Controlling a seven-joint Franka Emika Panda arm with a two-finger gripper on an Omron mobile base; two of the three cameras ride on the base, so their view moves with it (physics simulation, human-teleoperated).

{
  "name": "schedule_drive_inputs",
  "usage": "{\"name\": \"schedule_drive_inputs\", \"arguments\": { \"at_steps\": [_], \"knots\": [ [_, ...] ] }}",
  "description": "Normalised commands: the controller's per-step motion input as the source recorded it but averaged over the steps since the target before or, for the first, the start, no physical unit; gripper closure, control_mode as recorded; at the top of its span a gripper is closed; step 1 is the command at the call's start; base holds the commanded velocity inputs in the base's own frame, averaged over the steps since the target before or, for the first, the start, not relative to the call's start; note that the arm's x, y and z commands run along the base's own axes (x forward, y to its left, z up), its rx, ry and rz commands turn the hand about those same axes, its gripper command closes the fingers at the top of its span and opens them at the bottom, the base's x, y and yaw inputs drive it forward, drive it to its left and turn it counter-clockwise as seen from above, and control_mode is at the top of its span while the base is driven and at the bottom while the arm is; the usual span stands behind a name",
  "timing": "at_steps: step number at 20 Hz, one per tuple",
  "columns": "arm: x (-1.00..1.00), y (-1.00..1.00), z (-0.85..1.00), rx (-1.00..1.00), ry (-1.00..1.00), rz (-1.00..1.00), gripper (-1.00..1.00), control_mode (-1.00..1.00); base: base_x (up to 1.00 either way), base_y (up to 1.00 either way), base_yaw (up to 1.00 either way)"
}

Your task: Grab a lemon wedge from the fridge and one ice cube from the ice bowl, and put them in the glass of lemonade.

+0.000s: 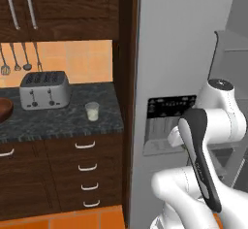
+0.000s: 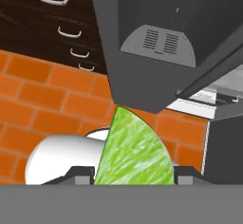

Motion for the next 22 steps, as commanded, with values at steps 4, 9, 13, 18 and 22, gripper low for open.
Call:
{"name": "schedule_drive_inputs", "arguments": {
  "at_steps": [4, 9, 13, 18, 22],
  "knots": [
    [0.00, 0.00, 0.00, 0.00, 0.00, 0.00, 1.00, 1.00, 0.13, 1.00, 0.00],
    [0.00, 0.00, 0.00, 0.00, 0.00, 0.00, 1.00, 1.00, 0.36, 1.00, -0.13],
    [0.00, 0.00, 0.00, 0.00, 0.00, 0.00, 1.00, 1.00, 0.51, 0.93, -0.36],
    [0.00, 0.00, 0.00, 0.00, 0.00, 0.00, 1.00, 1.00, 0.48, 0.47, -0.31],
    [0.00, 0.00, 0.00, 0.00, 0.00, 0.00, 1.00, 1.00, 0.47, 0.00, -0.18]
  ]
}}
